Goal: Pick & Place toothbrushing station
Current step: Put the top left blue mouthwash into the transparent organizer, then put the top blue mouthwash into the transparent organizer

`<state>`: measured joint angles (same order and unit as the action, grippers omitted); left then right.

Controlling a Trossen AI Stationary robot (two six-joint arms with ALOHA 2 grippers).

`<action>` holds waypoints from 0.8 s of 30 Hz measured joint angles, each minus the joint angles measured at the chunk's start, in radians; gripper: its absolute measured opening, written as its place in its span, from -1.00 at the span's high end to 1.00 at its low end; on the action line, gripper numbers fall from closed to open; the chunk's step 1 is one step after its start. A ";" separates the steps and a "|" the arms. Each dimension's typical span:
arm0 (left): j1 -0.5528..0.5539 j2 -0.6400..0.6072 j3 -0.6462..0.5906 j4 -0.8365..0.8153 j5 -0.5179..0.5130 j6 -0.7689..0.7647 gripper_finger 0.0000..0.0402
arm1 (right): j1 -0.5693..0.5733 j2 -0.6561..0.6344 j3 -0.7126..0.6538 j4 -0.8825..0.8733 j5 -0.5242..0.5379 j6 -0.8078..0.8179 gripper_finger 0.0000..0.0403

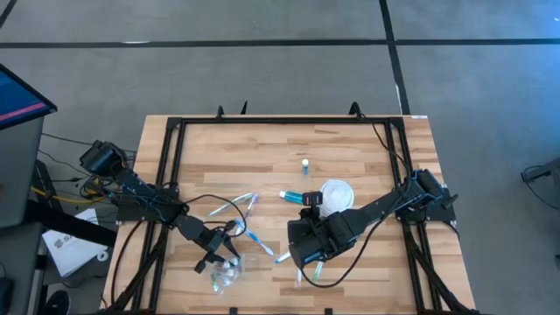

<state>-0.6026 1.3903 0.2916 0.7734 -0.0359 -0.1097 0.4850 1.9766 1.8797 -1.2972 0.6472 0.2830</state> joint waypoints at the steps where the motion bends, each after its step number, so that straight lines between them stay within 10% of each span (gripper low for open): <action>1: 0.000 0.000 0.000 0.000 -0.002 -0.001 0.39 | 0.000 0.000 0.000 0.000 0.000 -0.003 0.59; 24: 0.002 -0.067 0.000 0.015 -0.071 0.035 0.35 | -0.008 0.000 0.000 -0.005 0.006 -0.028 0.59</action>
<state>-0.6008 1.3235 0.2916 0.7883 -0.1070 -0.0742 0.4774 1.9766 1.8797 -1.3025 0.6533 0.2546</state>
